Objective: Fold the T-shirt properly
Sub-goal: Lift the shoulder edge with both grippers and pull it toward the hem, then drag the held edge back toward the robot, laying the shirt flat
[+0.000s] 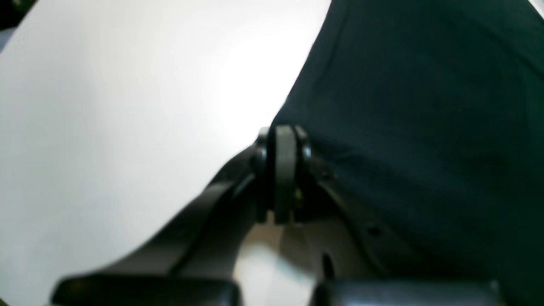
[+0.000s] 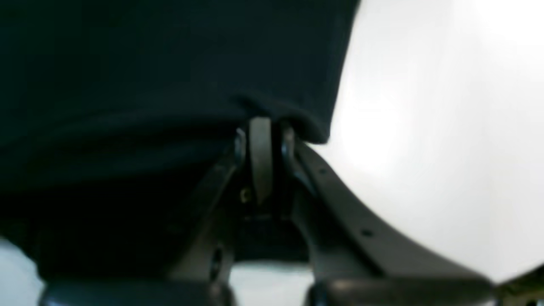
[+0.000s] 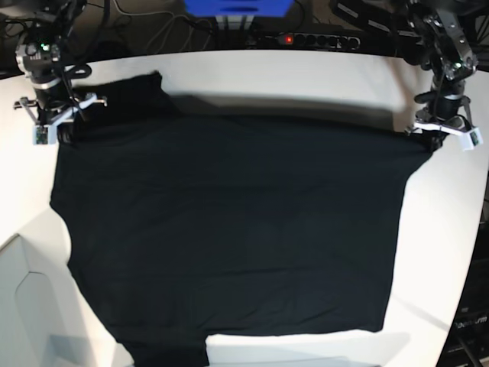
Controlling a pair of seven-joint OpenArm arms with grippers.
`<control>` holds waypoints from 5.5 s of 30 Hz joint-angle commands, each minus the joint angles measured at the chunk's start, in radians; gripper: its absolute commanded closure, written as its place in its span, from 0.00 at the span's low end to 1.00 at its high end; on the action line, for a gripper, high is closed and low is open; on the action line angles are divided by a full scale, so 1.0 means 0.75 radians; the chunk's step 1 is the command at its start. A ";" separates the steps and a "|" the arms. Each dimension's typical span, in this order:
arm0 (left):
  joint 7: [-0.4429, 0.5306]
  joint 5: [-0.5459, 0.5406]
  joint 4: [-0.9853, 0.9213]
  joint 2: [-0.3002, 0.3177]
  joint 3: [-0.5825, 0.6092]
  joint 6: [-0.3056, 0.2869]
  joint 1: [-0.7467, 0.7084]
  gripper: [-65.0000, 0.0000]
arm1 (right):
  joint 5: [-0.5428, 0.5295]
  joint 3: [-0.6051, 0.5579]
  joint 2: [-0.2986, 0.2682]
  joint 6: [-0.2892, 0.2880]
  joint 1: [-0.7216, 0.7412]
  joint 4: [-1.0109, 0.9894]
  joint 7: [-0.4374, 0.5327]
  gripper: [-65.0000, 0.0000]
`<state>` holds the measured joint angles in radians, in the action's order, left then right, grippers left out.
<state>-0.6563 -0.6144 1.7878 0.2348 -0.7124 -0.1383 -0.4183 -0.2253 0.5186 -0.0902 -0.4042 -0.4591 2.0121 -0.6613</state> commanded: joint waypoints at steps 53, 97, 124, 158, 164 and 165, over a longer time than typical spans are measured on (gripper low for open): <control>0.041 0.198 -0.560 0.109 0.354 0.001 0.857 1.00 | -0.001 -0.304 -0.245 -0.025 1.151 -1.197 0.259 1.00; 0.179 0.237 -0.777 0.060 0.313 0.001 0.677 0.48 | -0.010 -0.281 -0.271 -0.027 0.775 -0.812 0.246 0.50; 0.252 0.239 -0.973 0.066 0.411 0.001 0.726 0.98 | -0.008 -0.064 -0.357 -0.062 0.885 -1.295 0.259 0.48; -0.233 0.243 -0.595 0.138 0.274 0.007 1.019 1.00 | 0.035 -0.073 -0.407 -0.064 1.389 -1.084 -0.320 1.00; -0.220 0.241 -0.593 0.140 0.266 0.001 0.890 1.00 | 0.033 -0.073 -0.423 -0.064 1.305 -1.084 -0.318 1.00; -0.218 0.241 -0.595 0.140 0.264 0.001 0.874 1.00 | 0.029 -0.073 -0.427 -0.064 1.296 -1.084 -0.312 1.00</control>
<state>-0.8505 -0.4389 1.3239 0.3172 -0.5060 -0.1459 0.2089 -0.2077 0.4591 -0.3790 -0.4591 0.4789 1.1816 -0.9318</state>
